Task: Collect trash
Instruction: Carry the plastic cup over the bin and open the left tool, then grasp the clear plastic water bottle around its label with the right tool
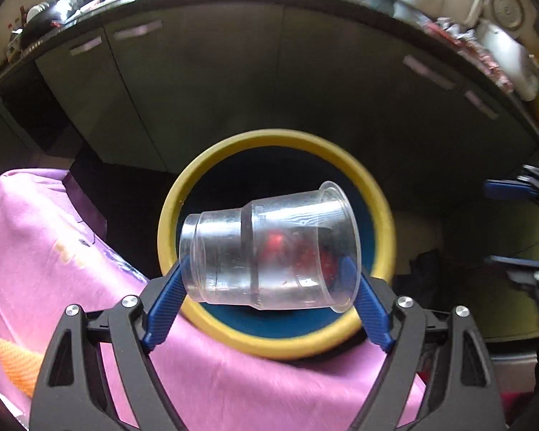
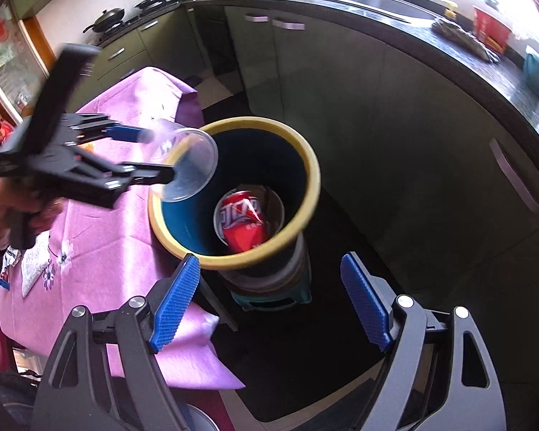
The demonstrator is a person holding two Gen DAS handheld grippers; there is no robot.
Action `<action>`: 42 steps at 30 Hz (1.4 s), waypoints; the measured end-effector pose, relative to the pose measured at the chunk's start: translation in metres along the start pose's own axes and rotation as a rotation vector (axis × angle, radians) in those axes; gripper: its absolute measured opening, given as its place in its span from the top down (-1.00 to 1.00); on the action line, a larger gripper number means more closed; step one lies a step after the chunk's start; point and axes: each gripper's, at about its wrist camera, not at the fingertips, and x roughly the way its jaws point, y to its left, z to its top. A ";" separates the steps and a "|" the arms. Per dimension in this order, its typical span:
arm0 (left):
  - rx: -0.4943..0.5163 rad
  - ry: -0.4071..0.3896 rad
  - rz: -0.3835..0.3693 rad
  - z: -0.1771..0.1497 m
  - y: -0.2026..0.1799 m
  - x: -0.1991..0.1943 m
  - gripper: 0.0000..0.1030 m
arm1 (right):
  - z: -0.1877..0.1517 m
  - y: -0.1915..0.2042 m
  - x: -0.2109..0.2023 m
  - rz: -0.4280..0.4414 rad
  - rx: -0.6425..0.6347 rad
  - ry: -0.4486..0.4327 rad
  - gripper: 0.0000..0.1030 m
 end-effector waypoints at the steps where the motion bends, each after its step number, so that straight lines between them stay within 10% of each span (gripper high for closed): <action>1: -0.005 0.011 0.002 0.003 0.000 0.007 -0.56 | -0.002 -0.002 -0.002 -0.001 0.004 -0.001 -0.56; 12: -0.063 -0.038 -0.035 -0.026 0.014 -0.027 -0.62 | -0.003 -0.004 0.006 0.002 0.009 0.022 -0.57; 22: -0.230 -0.320 0.074 -0.197 0.091 -0.181 -0.78 | 0.018 0.037 0.022 -0.006 -0.060 0.057 -0.57; 32: -0.380 -0.406 0.206 -0.329 0.162 -0.225 -0.80 | 0.102 0.243 0.050 0.177 -0.387 0.055 -0.57; 42: -0.417 -0.379 0.223 -0.367 0.185 -0.228 -0.83 | 0.149 0.492 0.112 0.351 -0.616 0.209 -0.57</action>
